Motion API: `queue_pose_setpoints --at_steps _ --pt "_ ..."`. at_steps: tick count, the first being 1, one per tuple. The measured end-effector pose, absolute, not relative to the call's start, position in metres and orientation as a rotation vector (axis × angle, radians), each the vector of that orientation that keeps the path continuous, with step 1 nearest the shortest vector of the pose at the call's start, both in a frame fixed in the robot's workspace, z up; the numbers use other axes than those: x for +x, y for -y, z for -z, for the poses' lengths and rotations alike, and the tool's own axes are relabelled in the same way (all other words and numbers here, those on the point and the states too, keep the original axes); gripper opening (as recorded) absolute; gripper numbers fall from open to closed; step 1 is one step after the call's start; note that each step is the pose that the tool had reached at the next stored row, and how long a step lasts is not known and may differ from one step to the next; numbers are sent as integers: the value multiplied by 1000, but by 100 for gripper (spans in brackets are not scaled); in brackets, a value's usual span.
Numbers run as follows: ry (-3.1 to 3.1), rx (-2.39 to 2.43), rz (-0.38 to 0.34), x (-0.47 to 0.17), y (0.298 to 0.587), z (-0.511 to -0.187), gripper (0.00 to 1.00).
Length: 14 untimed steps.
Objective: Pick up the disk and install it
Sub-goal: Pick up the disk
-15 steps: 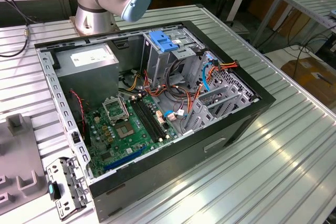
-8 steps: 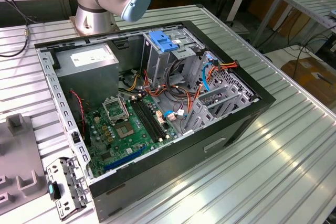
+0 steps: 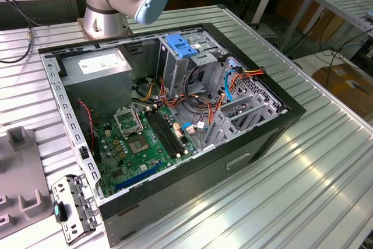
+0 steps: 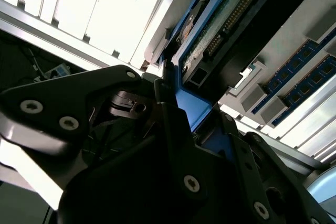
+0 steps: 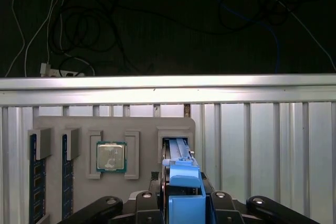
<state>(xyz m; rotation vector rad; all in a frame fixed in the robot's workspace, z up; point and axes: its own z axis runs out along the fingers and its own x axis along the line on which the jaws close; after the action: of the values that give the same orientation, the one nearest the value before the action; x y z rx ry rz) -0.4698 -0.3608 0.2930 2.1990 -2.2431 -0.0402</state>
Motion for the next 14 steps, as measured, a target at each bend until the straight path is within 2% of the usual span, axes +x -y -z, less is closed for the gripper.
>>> queue_pose_setpoints --at_steps 14 --pt "2242 2198 37 -470 361 -304 37"
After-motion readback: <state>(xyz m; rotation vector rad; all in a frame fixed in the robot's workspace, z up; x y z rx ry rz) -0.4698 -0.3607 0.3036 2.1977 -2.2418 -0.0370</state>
